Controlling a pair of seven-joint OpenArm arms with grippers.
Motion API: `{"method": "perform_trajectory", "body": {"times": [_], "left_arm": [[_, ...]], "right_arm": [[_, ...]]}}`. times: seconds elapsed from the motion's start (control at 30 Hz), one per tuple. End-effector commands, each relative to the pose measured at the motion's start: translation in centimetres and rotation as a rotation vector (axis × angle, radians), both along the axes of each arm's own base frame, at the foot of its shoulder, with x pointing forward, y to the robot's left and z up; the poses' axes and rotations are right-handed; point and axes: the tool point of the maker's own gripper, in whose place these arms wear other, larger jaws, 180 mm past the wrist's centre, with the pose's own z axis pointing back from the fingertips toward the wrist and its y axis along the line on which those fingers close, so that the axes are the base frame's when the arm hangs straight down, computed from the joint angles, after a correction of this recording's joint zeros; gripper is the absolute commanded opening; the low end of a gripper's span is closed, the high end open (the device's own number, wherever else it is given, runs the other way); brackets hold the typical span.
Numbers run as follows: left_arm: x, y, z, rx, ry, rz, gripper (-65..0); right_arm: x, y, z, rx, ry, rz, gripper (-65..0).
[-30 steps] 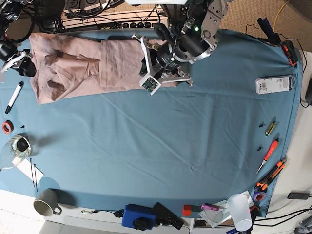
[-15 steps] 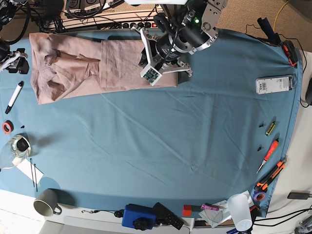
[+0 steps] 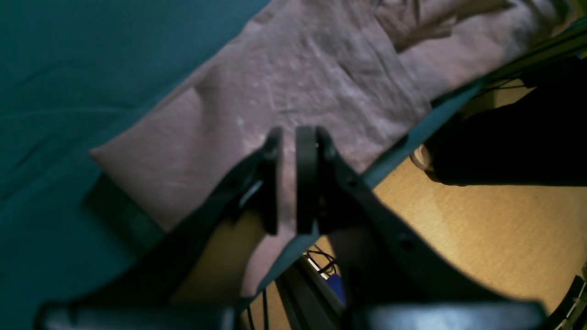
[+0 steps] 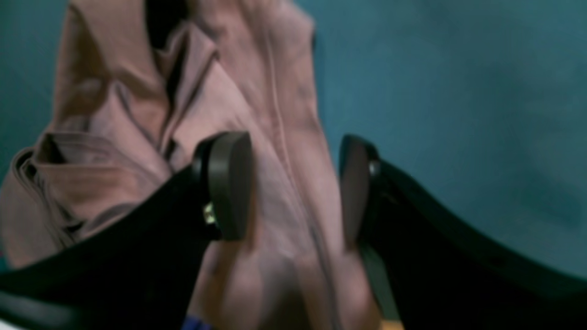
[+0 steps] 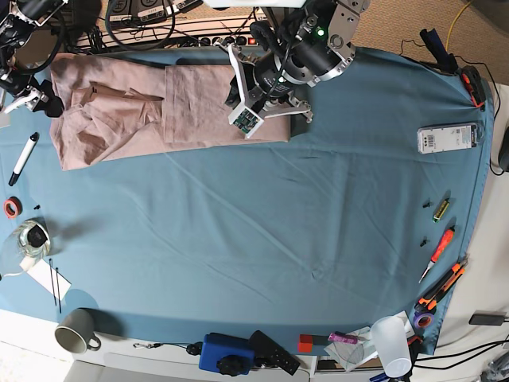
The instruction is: Fold the T-shirt properly
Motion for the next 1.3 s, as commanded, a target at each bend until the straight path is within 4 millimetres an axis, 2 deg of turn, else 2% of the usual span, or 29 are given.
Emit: {"method": "perform_trajectory", "body": {"times": [0.0,0.23,0.37,0.5,0.57,0.63,0.7,0.8,0.9,1.0,1.1,1.2,1.27], "left_arm": [[0.4,-0.5,1.3,-0.042,-0.036,0.004,-60.5],[0.7,-0.6,1.5,-0.052,-0.049,0.007,-60.5],[0.7,-0.6,1.5,-0.052,-0.049,0.007,-60.5],[0.7,-0.6,1.5,-0.052,-0.049,0.007,-60.5],[0.7,-0.6,1.5,-0.052,-0.049,0.007,-60.5],[0.6,-0.6,1.5,-0.052,-0.049,0.007,-60.5],[0.7,-0.6,1.5,-0.052,-0.049,0.007,-60.5],[0.6,-0.6,1.5,-0.051,-0.048,0.007,-60.5],[0.6,-0.6,1.4,-0.048,-0.046,0.007,-60.5],[0.6,-0.6,1.4,-0.048,-0.045,0.007,-60.5],[0.4,-0.5,1.3,-0.043,-0.035,0.005,-60.5],[0.1,-0.4,1.1,-0.039,-0.028,0.007,-60.5],[0.0,0.1,1.1,-0.019,-0.031,0.023,-60.5]], "right_arm": [[0.9,-0.4,1.1,-0.009,-0.028,0.015,-34.1],[1.2,4.6,-1.9,0.066,0.061,0.178,-34.1],[2.2,7.3,-1.4,0.161,0.003,0.229,-34.1],[2.1,8.6,-1.9,0.182,0.018,0.266,-34.8],[1.9,8.9,-2.4,0.177,0.041,0.286,-42.2],[2.0,9.0,-2.5,0.173,0.047,0.292,-54.1],[2.4,8.9,-2.2,0.168,0.037,0.291,-65.0],[3.7,8.1,-1.7,0.118,0.035,0.301,-65.0],[5.1,6.0,-1.5,-0.016,0.084,0.312,-65.0],[8.2,2.6,0.3,-0.188,0.041,0.266,-65.0],[10.1,0.0,2.5,-0.297,0.018,0.238,-65.0],[11.0,-1.3,4.3,-0.337,0.000,0.228,-65.0],[11.1,-1.5,5.2,-0.344,-0.012,0.237,-65.0]]}}
